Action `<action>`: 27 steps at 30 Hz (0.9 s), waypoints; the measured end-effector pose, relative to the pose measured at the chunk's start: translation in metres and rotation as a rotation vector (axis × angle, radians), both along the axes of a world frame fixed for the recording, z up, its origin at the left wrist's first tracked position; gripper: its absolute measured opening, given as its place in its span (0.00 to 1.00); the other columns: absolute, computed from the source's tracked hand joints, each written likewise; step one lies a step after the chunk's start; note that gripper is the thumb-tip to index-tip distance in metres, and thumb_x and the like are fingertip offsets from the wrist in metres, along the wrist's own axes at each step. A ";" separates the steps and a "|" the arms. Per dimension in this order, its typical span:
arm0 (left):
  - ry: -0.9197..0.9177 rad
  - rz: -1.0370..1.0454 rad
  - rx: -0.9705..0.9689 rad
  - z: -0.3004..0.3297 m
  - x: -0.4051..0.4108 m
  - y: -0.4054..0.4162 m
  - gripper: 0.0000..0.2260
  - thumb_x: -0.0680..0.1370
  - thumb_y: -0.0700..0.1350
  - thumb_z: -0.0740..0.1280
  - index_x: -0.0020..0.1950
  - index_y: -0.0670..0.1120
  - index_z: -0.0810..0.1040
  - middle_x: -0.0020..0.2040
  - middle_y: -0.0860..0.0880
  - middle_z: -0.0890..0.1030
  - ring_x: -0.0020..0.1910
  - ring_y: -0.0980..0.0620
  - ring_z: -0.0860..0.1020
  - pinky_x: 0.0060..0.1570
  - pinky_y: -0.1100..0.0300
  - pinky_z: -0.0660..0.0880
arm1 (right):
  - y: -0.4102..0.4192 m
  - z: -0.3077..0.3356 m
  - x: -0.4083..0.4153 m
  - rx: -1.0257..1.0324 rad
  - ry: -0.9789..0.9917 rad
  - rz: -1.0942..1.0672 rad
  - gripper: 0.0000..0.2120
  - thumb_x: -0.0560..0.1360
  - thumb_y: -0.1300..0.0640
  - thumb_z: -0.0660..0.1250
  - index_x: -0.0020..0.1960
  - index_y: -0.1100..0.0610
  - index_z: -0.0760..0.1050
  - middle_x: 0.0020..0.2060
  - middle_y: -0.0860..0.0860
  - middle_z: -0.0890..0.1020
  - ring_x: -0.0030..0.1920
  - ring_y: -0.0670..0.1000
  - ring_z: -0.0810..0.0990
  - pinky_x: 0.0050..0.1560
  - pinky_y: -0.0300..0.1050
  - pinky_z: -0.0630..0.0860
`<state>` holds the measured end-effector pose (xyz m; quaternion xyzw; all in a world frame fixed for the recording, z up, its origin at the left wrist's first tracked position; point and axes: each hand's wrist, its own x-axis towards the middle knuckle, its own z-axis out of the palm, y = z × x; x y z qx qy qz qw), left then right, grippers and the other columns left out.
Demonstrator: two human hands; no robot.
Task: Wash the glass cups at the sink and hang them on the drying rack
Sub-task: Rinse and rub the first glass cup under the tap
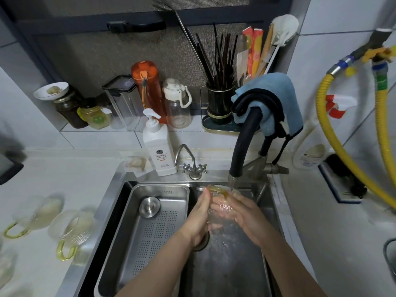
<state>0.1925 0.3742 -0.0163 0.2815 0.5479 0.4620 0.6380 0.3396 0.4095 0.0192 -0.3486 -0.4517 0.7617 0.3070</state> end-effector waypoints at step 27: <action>0.010 0.194 -0.120 0.007 0.019 0.008 0.18 0.76 0.63 0.64 0.59 0.54 0.79 0.55 0.47 0.83 0.54 0.44 0.82 0.54 0.40 0.78 | 0.001 0.005 -0.011 0.286 -0.470 0.190 0.15 0.81 0.44 0.55 0.67 0.36 0.64 0.64 0.33 0.69 0.67 0.39 0.67 0.69 0.43 0.61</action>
